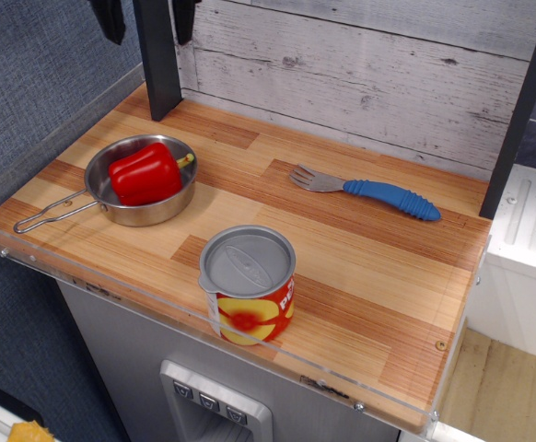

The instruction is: Place the red pepper in the silver pot.

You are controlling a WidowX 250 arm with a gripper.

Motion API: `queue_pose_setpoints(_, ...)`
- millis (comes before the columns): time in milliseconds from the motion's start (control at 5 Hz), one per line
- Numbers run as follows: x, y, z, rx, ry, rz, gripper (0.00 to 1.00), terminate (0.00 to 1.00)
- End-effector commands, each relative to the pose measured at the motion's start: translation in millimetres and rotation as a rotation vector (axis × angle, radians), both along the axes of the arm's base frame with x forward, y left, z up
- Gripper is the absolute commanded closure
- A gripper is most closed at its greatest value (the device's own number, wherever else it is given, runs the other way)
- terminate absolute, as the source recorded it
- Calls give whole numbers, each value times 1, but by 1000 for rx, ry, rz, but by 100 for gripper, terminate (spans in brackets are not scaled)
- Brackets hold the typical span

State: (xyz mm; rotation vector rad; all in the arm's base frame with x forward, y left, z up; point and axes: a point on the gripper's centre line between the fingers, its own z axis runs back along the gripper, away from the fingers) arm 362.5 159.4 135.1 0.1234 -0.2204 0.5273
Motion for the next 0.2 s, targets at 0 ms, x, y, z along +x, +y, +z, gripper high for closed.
queue_pose_setpoints(0, -15, -5, 14, -40, -115, 48, 0, 100)
